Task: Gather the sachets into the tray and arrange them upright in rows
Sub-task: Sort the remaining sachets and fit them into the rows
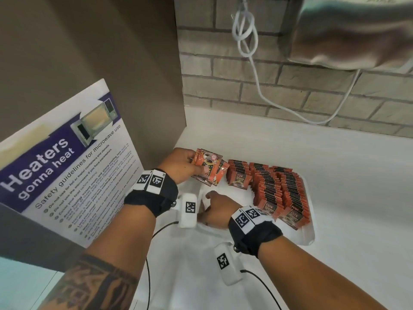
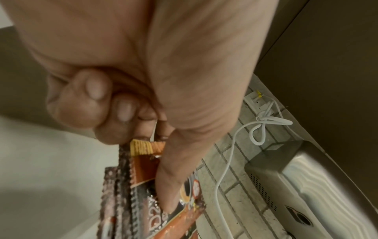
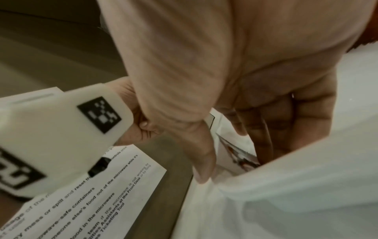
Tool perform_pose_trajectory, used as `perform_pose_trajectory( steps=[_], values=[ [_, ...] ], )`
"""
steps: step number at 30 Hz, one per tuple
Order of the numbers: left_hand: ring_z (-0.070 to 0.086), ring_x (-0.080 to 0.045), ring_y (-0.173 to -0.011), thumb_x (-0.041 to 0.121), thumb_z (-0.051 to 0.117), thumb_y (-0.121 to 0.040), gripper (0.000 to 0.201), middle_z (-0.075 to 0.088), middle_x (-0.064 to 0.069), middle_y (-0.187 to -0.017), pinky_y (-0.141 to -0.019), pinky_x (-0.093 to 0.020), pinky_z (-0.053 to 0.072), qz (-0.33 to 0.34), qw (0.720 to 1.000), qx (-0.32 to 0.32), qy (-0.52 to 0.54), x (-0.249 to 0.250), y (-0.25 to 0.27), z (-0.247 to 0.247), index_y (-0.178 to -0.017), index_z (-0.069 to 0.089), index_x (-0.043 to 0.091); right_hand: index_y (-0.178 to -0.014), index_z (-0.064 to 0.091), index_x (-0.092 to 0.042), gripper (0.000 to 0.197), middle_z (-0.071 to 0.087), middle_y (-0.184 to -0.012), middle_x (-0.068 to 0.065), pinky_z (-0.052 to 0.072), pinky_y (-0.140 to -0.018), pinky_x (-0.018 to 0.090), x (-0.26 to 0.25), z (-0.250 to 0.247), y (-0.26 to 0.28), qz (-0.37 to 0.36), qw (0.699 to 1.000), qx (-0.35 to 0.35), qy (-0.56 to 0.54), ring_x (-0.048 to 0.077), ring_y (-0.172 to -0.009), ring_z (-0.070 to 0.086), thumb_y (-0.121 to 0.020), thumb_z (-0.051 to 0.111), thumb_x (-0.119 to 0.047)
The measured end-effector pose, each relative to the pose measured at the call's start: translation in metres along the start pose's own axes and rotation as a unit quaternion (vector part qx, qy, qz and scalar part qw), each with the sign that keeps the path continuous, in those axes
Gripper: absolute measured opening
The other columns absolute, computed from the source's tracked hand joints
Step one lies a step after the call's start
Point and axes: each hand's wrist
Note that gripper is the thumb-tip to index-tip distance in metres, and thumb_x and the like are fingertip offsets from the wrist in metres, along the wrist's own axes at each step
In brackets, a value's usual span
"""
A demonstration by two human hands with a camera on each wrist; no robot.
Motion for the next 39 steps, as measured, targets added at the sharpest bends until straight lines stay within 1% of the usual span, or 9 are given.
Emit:
perform_pose_trajectory(
  steps=[5,9,15,19,22,26,30,35,39],
  values=[
    [0.074,-0.024,-0.093,0.014,0.084,-0.075,0.016,0.078,-0.002,-0.093,-0.095,-0.042,0.056,-0.004,1.000,-0.004,0.009,0.000,-0.001,0.004,-0.090,0.077,0.017,-0.130,0.047,-0.013,0.057,0.069,-0.110,0.008,0.054,-0.091,0.039,-0.002,0.002,0.001,0.006,0.999,0.043,-0.019,0.025,-0.102,0.066,-0.083,0.070,-0.036],
    [0.070,-0.015,-0.077,0.014,0.083,-0.079,0.011,0.077,0.000,-0.087,-0.064,-0.021,0.047,-0.010,1.000,0.005,0.018,0.002,-0.002,0.006,-0.084,0.076,0.019,-0.123,0.059,-0.020,0.035,0.066,-0.118,0.001,0.052,-0.092,0.032,0.001,-0.011,0.010,-0.004,0.996,0.078,-0.050,0.020,-0.107,0.063,-0.090,0.065,-0.030],
    [0.051,0.004,-0.044,0.011,0.081,-0.081,0.012,0.066,0.012,-0.061,-0.043,-0.010,0.036,-0.023,0.992,0.037,0.114,0.010,-0.003,0.013,-0.091,0.075,0.013,-0.088,0.070,-0.020,0.006,0.070,-0.080,-0.009,0.045,-0.057,0.013,0.013,-0.050,0.039,-0.048,0.981,0.125,-0.138,-0.001,-0.067,0.062,-0.086,0.070,-0.013],
    [0.063,-0.015,-0.074,0.022,0.081,-0.077,0.026,0.074,-0.003,-0.086,-0.064,-0.025,0.047,-0.030,0.984,0.017,0.178,0.018,-0.002,0.022,-0.101,0.074,0.015,-0.089,0.072,-0.018,0.006,0.075,-0.083,-0.001,0.049,-0.062,0.016,0.020,-0.079,0.066,-0.100,0.954,0.171,-0.226,0.002,-0.066,0.066,-0.085,0.076,-0.020],
    [0.067,-0.026,-0.090,0.006,0.066,-0.088,0.026,0.071,-0.014,-0.097,-0.081,-0.037,0.056,-0.056,0.960,-0.037,0.273,0.032,0.007,0.040,-0.114,0.069,0.007,-0.092,0.074,-0.012,0.012,0.075,-0.092,0.010,0.056,-0.075,0.023,0.027,-0.096,0.082,-0.166,0.900,0.222,-0.336,0.013,-0.077,0.068,-0.083,0.079,-0.017],
    [0.069,-0.029,-0.085,-0.003,0.049,-0.092,0.026,0.070,-0.019,-0.095,-0.074,-0.042,0.062,-0.054,0.926,-0.117,0.354,0.052,0.019,0.064,-0.112,0.065,0.004,-0.092,0.077,-0.011,0.011,0.072,-0.095,0.007,0.053,-0.072,0.017,0.042,-0.106,0.097,-0.213,0.851,0.279,-0.391,0.007,-0.077,0.066,-0.081,0.079,-0.012],
    [0.069,-0.031,-0.084,-0.001,0.051,-0.086,0.033,0.070,-0.020,-0.097,-0.075,-0.044,0.061,-0.060,0.903,-0.151,0.399,0.065,0.029,0.085,-0.117,0.062,0.003,-0.082,0.079,-0.033,0.020,0.057,-0.107,0.000,0.049,-0.083,0.016,0.063,-0.108,0.099,-0.235,0.856,0.323,-0.329,0.004,-0.091,0.056,-0.077,0.082,-0.014],
    [0.067,-0.036,-0.095,-0.001,0.046,-0.083,0.050,0.068,-0.019,-0.113,-0.088,-0.054,0.054,-0.054,0.880,-0.136,0.452,0.069,0.031,0.102,-0.129,0.059,0.012,-0.083,0.080,-0.021,0.020,0.052,-0.103,0.004,0.048,-0.083,0.015,0.078,-0.111,0.110,-0.277,0.844,0.311,-0.339,0.003,-0.094,0.056,-0.074,0.081,-0.002],
    [0.068,-0.037,-0.095,0.004,0.043,-0.091,0.042,0.068,-0.020,-0.115,-0.090,-0.057,0.052,-0.057,0.871,-0.132,0.470,0.068,0.033,0.106,-0.128,0.061,0.012,-0.078,0.078,-0.025,0.024,0.056,-0.111,0.004,0.051,-0.095,0.030,0.083,-0.117,0.106,-0.301,0.848,0.282,-0.334,0.011,-0.107,0.059,-0.073,0.082,-0.002]
  ],
)
Point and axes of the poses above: each hand's wrist, its own y-axis away from the middle knuckle, its own z-axis out of the palm, x = y × z
